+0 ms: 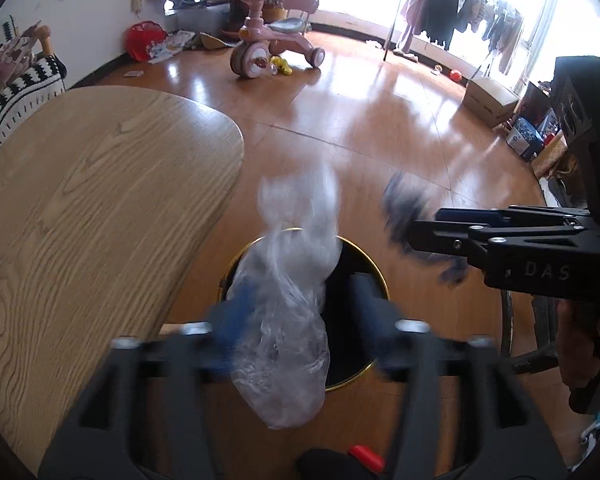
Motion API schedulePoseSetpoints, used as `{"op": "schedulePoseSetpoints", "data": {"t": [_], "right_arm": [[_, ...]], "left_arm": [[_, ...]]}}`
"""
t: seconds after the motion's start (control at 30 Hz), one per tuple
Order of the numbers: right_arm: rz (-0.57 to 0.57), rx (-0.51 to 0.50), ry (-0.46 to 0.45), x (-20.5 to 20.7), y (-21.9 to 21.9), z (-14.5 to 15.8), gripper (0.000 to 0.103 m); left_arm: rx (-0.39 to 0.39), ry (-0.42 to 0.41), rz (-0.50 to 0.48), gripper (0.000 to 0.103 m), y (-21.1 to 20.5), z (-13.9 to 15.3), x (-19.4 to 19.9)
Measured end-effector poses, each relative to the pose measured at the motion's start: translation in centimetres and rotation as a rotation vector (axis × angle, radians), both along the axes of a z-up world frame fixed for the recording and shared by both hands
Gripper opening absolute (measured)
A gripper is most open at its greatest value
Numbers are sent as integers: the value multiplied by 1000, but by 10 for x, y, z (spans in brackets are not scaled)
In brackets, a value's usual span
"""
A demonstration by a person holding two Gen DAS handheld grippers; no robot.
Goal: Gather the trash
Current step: 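Carry the plastic bag and foil to the bin and open both tools, then grasp the pale green wrapper with the left tool while the right tool grasps the silver blister pack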
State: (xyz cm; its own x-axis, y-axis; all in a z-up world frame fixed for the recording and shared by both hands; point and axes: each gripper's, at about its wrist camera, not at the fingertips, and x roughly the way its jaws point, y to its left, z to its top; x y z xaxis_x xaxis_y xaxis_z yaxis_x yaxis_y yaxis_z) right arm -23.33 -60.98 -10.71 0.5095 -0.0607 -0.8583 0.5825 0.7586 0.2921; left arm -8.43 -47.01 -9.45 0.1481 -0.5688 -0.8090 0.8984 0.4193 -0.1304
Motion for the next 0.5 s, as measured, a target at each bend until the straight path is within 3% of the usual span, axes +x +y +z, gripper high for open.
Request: {"op": "schedulePoseSetpoints", "data": {"t": [0.27, 0.33, 0.5], "right_arm": [[1, -10, -7, 2, 5, 5, 52], [8, -14, -11, 4, 8, 9, 60], [50, -19, -40, 23, 24, 25, 60]], "left_arm": [[-39, 1, 28, 70, 16, 15, 12], [-48, -11, 40, 71, 25, 22, 16], [-90, -51, 123, 83, 68, 50, 37]]}}
